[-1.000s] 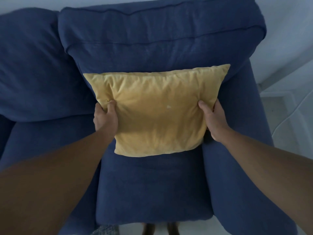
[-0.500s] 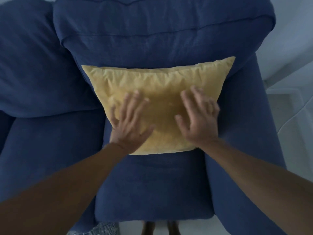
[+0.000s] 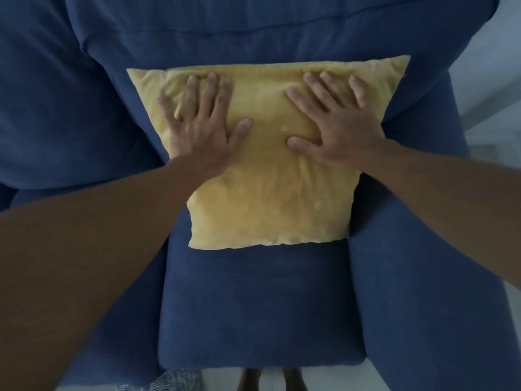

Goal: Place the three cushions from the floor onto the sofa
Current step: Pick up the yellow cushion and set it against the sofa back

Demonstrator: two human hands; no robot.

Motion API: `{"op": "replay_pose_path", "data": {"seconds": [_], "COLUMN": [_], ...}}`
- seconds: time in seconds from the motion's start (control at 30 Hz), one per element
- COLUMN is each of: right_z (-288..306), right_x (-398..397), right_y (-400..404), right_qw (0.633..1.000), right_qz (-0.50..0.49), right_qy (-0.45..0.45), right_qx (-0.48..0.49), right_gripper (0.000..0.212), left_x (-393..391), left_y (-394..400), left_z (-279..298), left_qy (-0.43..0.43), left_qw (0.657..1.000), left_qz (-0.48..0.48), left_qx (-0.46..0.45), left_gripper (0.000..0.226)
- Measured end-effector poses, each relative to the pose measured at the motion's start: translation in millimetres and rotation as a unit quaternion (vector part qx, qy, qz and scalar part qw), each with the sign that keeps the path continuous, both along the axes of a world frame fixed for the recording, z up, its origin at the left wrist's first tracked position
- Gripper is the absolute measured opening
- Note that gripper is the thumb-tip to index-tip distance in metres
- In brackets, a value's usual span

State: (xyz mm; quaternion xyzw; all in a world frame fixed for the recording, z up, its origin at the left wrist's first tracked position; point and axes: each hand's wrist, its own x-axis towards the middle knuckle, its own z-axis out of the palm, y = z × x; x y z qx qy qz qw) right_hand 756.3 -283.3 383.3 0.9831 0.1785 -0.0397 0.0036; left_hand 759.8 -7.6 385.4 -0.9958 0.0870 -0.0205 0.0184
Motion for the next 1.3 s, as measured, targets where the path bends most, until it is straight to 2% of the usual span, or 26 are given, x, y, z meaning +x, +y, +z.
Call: {"op": "replay_pose_path", "data": {"seconds": [0.07, 0.1, 0.13, 0.17, 0.2, 0.23, 0.27, 0.3, 0.37, 0.43, 0.5, 0.63, 0.77, 0.97, 1.0, 1.07, 1.1, 1.13, 1.17, 1.23, 1.27, 1.3], "right_z": [4, 3, 4, 7, 12, 17, 21, 24, 27, 28, 30, 29, 26, 20, 19, 17, 9, 2, -8, -35, -49, -64], "right_x": [-3, -8, -10, -10, -8, -4, 2, 6, 12, 18, 21, 13, 1, -15, -19, -27, -33, -41, -52, -76, -88, -101], "right_y": [-5, -9, -15, -21, -27, -33, -38, -41, -41, -37, -38, -52, -56, -45, -43, -37, -36, -34, -31, -26, -24, -20], "right_qw": [0.995, 0.976, 0.935, 0.879, 0.818, 0.762, 0.724, 0.72, 0.757, 0.78, 0.787, 0.776, 0.756, 0.769, 0.76, 0.708, 0.671, 0.645, 0.64, 0.653, 0.655, 0.648], "right_qz": [-0.068, -0.154, -0.266, -0.372, -0.449, -0.485, -0.486, -0.462, -0.396, -0.351, -0.334, -0.373, -0.405, -0.408, -0.411, -0.423, -0.436, -0.447, -0.46, -0.484, -0.494, -0.505], "right_qy": [-0.039, -0.091, -0.142, -0.163, -0.144, -0.105, -0.06, -0.029, -0.007, -0.001, -0.008, -0.03, -0.024, -0.088, -0.09, -0.06, -0.023, 0.022, 0.073, 0.179, 0.223, 0.265], "right_qx": [0.068, 0.126, 0.187, 0.251, 0.329, 0.416, 0.485, 0.516, 0.519, 0.518, 0.518, 0.508, 0.515, 0.484, 0.495, 0.562, 0.599, 0.619, 0.611, 0.555, 0.527, 0.505], "right_gripper": [0.083, 0.079, 0.076, 0.072, 0.067, 0.06, 0.053, 0.048, 0.036, 0.022, 0.012, 0.005, 0.011, 0.011, 0.014, 0.032, 0.047, 0.061, 0.072, 0.087, 0.087, 0.083], "left_x": [-1, -1, 1, 5, 11, 15, 19, 20, 19, 15, 12, 20, 37, 23, 22, 22, 22, 20, 12, -15, -29, -44], "left_y": [6, 10, 15, 21, 27, 36, 44, 53, 72, 88, 97, 91, 75, 76, 74, 68, 67, 68, 72, 84, 89, 91], "left_z": [5, 8, 12, 16, 21, 26, 32, 36, 39, 41, 40, 48, 56, 46, 48, 49, 46, 39, 29, 3, -17, -36], "left_qy": [0.004, -0.003, -0.015, -0.031, -0.045, -0.053, -0.053, -0.051, -0.051, -0.041, -0.029, -0.022, -0.031, -0.074, -0.08, -0.095, -0.118, -0.15, -0.182, -0.203, -0.16, -0.079], "left_qw": [1.0, 1.0, 1.0, 0.999, 0.996, 0.994, 0.994, 0.995, 0.997, 0.997, 0.996, 0.997, 0.997, 0.99, 0.989, 0.981, 0.968, 0.94, 0.888, 0.749, 0.693, 0.655], "left_qz": [-0.021, -0.027, -0.017, 0.008, 0.04, 0.067, 0.073, 0.059, 0.024, 0.044, 0.065, 0.04, 0.043, 0.055, 0.054, 0.069, 0.112, 0.186, 0.278, 0.397, 0.42, 0.437], "left_qx": [0.004, -0.004, -0.021, -0.044, -0.066, -0.075, -0.069, -0.055, -0.047, -0.048, -0.045, -0.06, -0.065, -0.11, -0.113, -0.151, -0.19, -0.245, -0.318, -0.489, -0.563, -0.611], "left_gripper": [0.078, 0.075, 0.072, 0.068, 0.063, 0.058, 0.053, 0.049, 0.04, 0.036, 0.038, 0.042, 0.039, 0.044, 0.044, 0.043, 0.044, 0.049, 0.056, 0.076, 0.087, 0.096]}}
